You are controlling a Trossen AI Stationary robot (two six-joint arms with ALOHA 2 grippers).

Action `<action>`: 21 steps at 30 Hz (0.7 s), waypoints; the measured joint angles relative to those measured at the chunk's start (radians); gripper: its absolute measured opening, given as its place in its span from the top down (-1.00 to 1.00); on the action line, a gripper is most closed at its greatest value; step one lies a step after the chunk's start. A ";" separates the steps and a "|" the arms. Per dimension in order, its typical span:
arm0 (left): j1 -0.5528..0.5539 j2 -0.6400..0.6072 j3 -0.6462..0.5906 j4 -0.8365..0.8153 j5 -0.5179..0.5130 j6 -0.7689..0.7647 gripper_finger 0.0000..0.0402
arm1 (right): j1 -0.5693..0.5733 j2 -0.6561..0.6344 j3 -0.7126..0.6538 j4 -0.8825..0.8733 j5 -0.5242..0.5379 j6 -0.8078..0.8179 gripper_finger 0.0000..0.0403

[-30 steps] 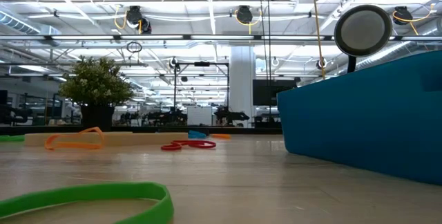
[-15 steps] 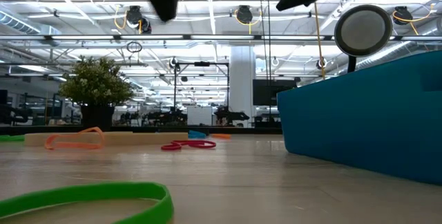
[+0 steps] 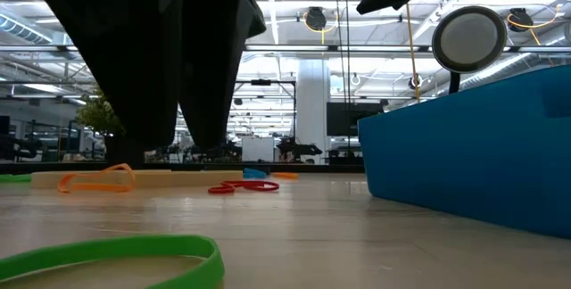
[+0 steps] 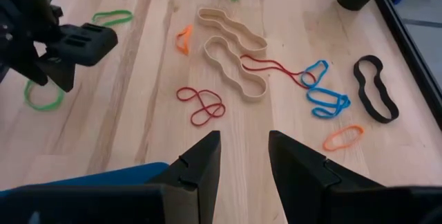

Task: Pick and place rubber bands into bin
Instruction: Put the green rubber band into the blue bin

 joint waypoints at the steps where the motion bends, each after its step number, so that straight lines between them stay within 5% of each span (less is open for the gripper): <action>1: 0.000 0.000 0.000 0.003 0.000 -0.004 0.12 | 0.000 0.000 0.000 -0.001 0.000 0.000 0.42; 21: -0.003 0.086 0.000 0.062 0.027 -0.023 0.12 | 0.000 0.000 -0.001 0.006 0.000 -0.004 0.43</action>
